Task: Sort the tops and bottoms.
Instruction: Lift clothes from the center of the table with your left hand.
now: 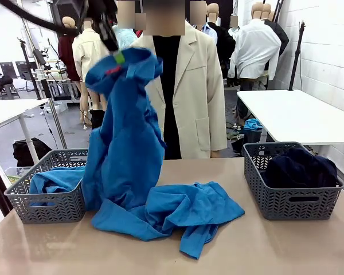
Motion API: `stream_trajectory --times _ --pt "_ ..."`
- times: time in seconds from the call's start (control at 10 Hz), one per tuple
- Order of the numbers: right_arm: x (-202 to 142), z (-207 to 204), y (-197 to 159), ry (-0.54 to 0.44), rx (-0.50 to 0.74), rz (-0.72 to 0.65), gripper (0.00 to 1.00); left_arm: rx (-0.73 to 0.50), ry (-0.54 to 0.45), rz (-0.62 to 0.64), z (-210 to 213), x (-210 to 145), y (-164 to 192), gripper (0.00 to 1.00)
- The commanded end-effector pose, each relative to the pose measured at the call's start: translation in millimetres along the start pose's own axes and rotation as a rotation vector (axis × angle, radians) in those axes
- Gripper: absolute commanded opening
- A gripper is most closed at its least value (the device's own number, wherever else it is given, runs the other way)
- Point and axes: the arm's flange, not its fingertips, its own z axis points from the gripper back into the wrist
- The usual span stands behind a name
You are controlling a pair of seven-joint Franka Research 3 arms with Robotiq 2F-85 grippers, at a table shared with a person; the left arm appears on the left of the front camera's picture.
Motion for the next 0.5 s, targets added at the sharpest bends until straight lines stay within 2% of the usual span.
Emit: stream_trajectory --times 0.0,0.2,0.4 --pt "-2 -1 0 0.002 -0.005 0.008 1.0 0.083 -0.005 0.028 43 47 6 0.0" --pt "-2 -1 0 0.002 -0.005 0.008 1.0 0.173 -0.018 0.106 76 84 19 0.0" --pt "-2 -1 0 0.002 -0.005 0.008 1.0 0.251 -0.03 0.177 104 114 16 0.0"
